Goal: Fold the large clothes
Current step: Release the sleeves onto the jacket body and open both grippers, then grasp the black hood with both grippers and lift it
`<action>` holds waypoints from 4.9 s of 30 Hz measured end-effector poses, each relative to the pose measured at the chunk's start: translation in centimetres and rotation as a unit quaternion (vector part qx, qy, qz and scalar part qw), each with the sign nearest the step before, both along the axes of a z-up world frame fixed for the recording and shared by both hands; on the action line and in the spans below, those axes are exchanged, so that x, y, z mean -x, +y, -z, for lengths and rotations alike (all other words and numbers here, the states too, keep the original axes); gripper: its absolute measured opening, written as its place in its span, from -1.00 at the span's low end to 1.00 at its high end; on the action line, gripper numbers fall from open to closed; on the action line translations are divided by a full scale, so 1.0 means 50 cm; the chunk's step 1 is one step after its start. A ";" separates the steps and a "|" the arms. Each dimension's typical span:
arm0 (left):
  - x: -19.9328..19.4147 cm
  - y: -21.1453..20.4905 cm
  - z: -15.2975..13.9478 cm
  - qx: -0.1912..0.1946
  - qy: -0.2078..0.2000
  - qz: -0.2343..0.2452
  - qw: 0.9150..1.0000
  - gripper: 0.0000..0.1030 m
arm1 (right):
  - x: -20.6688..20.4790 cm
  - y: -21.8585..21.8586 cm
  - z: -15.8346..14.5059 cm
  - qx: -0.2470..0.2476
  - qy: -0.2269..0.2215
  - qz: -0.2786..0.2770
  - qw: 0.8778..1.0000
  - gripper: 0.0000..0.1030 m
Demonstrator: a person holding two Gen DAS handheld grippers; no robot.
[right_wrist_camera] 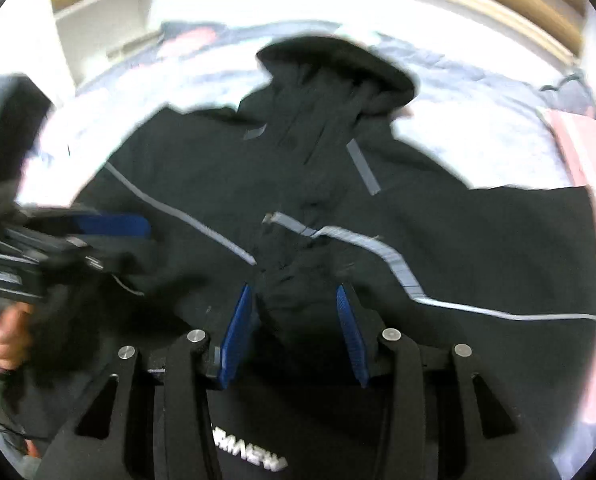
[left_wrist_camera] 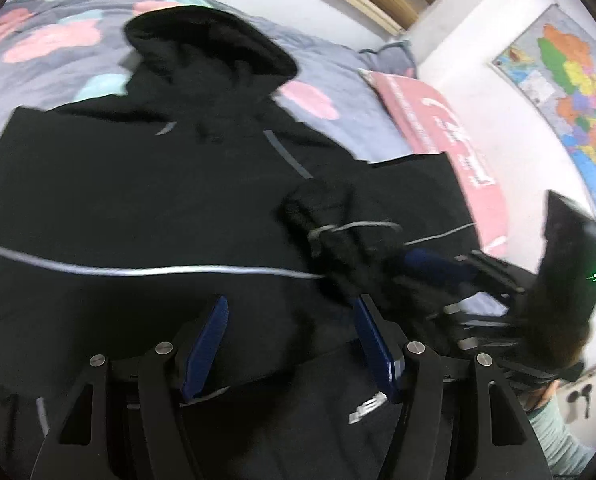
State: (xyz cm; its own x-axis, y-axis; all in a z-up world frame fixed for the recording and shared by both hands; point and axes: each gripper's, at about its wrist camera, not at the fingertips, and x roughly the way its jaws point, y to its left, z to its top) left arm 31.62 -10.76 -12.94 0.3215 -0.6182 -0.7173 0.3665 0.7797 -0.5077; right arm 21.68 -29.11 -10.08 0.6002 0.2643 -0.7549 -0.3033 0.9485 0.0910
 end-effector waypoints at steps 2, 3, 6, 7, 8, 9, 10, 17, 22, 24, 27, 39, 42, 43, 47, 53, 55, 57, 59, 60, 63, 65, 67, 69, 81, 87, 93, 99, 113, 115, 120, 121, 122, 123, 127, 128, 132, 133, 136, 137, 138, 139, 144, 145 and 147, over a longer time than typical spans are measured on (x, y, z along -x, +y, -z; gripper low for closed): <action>-0.007 -0.024 -0.009 0.011 0.005 0.004 1.000 0.29 | 0.020 -0.047 -0.060 -0.018 -0.009 0.036 0.999 -0.10; -0.011 -0.035 -0.011 0.017 0.008 0.004 1.000 0.30 | 0.029 -0.068 -0.086 -0.031 -0.012 0.051 0.998 -0.08; -0.020 -0.064 -0.015 0.030 0.016 0.004 0.999 0.30 | 0.059 -0.130 -0.193 -0.092 -0.013 0.094 0.991 -0.05; -0.022 -0.070 -0.015 0.032 0.017 0.005 0.999 0.30 | 0.068 -0.145 -0.228 -0.110 -0.012 0.106 0.988 -0.04; -0.022 -0.079 -0.014 0.031 0.018 0.004 0.999 0.30 | 0.076 -0.153 -0.253 -0.122 -0.012 0.113 0.986 -0.03; -0.026 -0.087 -0.013 0.027 0.017 0.005 0.999 0.30 | 0.085 -0.158 -0.277 -0.134 -0.014 0.118 0.984 0.01; -0.028 -0.096 -0.011 0.019 0.016 0.006 1.000 0.30 | 0.094 -0.166 -0.299 -0.146 -0.018 0.123 0.982 0.10; -0.064 -0.146 0.073 -0.029 0.041 -0.013 0.999 0.29 | 0.119 -0.150 -0.253 -0.073 -0.045 0.162 0.983 0.31; -0.083 -0.166 0.084 -0.013 0.020 -0.023 0.999 -0.57 | 0.109 -0.150 -0.157 -0.025 -0.026 0.179 0.983 0.31; -0.082 -0.163 0.072 -0.013 0.002 -0.030 0.999 -0.61 | 0.103 -0.156 -0.139 -0.010 -0.021 0.186 0.982 0.31; -0.067 -0.132 0.018 -0.004 -0.048 -0.037 0.998 -0.63 | 0.099 -0.164 -0.129 0.012 -0.022 0.197 0.980 0.31; -0.026 0.271 -0.117 -0.006 -0.103 -0.131 0.986 -0.63 | -0.005 -0.081 -0.029 0.007 0.010 0.147 0.989 0.31; -0.035 0.320 -0.022 -0.030 -0.027 -0.141 0.989 -0.62 | -0.052 -0.041 0.043 0.009 0.039 0.138 0.990 0.31; -0.043 0.322 0.018 -0.045 0.004 -0.138 0.989 -0.60 | -0.067 -0.030 0.071 0.011 0.051 0.137 0.989 0.31; -0.048 0.356 0.104 0.010 0.057 -0.144 0.988 -0.54 | -0.098 0.005 0.136 0.066 0.064 0.145 0.985 0.32; 0.002 0.372 -0.042 -0.019 -0.064 -0.177 0.982 0.25 | -0.095 -0.030 0.068 0.024 0.059 0.140 0.988 0.32; -0.001 0.352 -0.065 0.008 -0.070 -0.155 0.985 0.25 | -0.090 -0.044 0.034 -0.007 0.031 0.144 0.989 0.32; -0.015 0.314 -0.060 0.024 -0.059 -0.124 0.990 0.25 | -0.096 -0.045 0.027 -0.016 0.019 0.149 0.989 0.32; -0.029 0.266 -0.031 0.003 -0.054 -0.105 0.993 0.25 | -0.111 -0.036 0.048 -0.002 0.032 0.154 0.987 0.32; -0.039 0.242 -0.004 -0.020 -0.045 -0.099 0.994 0.25 | -0.120 -0.032 0.069 0.008 0.043 0.155 0.987 0.32; -0.074 0.209 0.089 -0.097 -0.005 -0.110 0.989 0.14 | -0.134 -0.024 0.129 0.048 0.063 0.154 0.985 0.31; -0.085 0.222 0.110 -0.092 0.008 -0.122 0.988 -0.05 | -0.133 -0.025 0.140 0.044 0.062 0.148 0.986 0.31; -0.091 0.232 0.103 -0.083 0.021 -0.128 0.988 -0.12 | -0.139 -0.025 0.141 0.042 0.065 0.148 0.986 0.32; -0.084 0.238 0.091 -0.067 0.018 -0.122 0.990 -0.13 | -0.140 -0.018 0.142 0.056 0.058 0.139 0.987 0.34; -0.151 0.207 -0.104 -0.065 -0.009 -0.081 0.995 -0.11 | -0.151 -0.043 0.034 0.046 0.095 0.096 0.990 0.36; -0.218 0.167 -0.229 -0.057 -0.005 -0.068 0.996 -0.11 | -0.192 -0.073 -0.144 0.012 0.068 0.111 0.991 0.36; -0.289 0.145 -0.340 -0.038 -0.021 -0.059 0.997 0.05 | -0.275 -0.098 -0.280 -0.020 0.053 0.122 0.991 0.36; -0.386 0.132 -0.343 -0.065 -0.011 -0.073 0.995 0.07 | -0.370 -0.128 -0.299 -0.047 0.065 0.151 0.985 0.36; -0.690 0.154 -0.054 -0.044 0.092 -0.174 0.979 0.07 | -0.661 -0.145 -0.072 -0.054 0.145 0.152 0.976 0.36; -0.718 0.154 -0.016 -0.034 0.094 -0.182 0.978 0.07 | -0.695 -0.142 -0.039 -0.060 0.148 0.147 0.976 0.36; -0.767 0.137 0.049 -0.040 0.102 -0.179 0.978 0.07 | -0.768 -0.120 0.035 -0.056 0.165 0.142 0.974 0.34; -0.776 0.132 0.060 -0.042 0.102 -0.180 0.977 0.07 | -0.782 -0.113 0.049 -0.053 0.169 0.143 0.974 0.13; -0.785 0.127 0.070 -0.049 0.098 -0.183 0.977 0.00 | -0.791 -0.107 0.060 -0.050 0.172 0.143 0.973 -0.10; -0.793 0.123 0.078 -0.057 0.088 -0.185 0.977 -0.34 | -0.800 -0.100 0.069 -0.043 0.176 0.141 0.973 -0.40; -0.794 0.162 0.057 -0.009 0.070 -0.181 0.981 -0.90 | -0.798 -0.140 0.055 -0.062 0.152 0.170 0.972 -0.89; -0.777 0.184 0.032 0.022 0.059 -0.176 0.982 -0.90 | -0.789 -0.162 0.042 -0.092 0.147 0.175 0.969 -0.89; -0.712 0.226 -0.016 0.065 0.048 -0.144 0.986 -0.90 | -0.740 -0.213 -0.009 -0.164 0.109 0.158 0.968 -0.90; -0.706 0.228 -0.006 0.061 0.056 -0.137 0.987 -0.89 | -0.736 -0.209 -0.008 -0.158 0.106 0.153 0.970 -0.90; -0.722 0.220 0.086 0.006 0.118 -0.121 0.986 -0.89 | -0.752 -0.194 0.044 -0.131 0.126 0.154 0.971 -0.90; -0.732 0.210 0.135 -0.023 0.147 -0.114 0.982 -0.86 | -0.761 -0.194 0.067 -0.129 0.139 0.158 0.969 -0.90; -0.737 0.201 0.166 -0.045 0.157 -0.107 0.981 -0.84 | -0.771 -0.193 0.090 -0.126 0.151 0.162 0.967 -0.90; -0.740 0.192 0.189 -0.053 0.155 -0.102 0.981 -0.82 | -0.779 -0.192 0.115 -0.124 0.162 0.165 0.965 -0.90; -0.731 0.192 0.163 -0.056 0.122 -0.098 0.986 -0.75 | -0.787 -0.185 0.166 -0.115 0.189 0.156 0.963 -0.72; -0.721 0.191 0.149 -0.065 0.110 -0.093 0.987 -0.64 | -0.783 -0.182 0.156 -0.105 0.187 0.148 0.965 -0.54; -0.699 0.195 0.114 -0.090 0.087 -0.088 0.988 -0.37 | -0.774 -0.179 0.135 -0.080 0.187 0.141 0.969 -0.29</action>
State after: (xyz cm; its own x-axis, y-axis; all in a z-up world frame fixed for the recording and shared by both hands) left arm 66.59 -1.01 -18.65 0.2751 -0.4215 -0.8641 0.1364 0.9068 -0.3989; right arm 60.40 -38.08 -16.81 0.3576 0.2606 -0.8968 0.0482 0.9538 0.2964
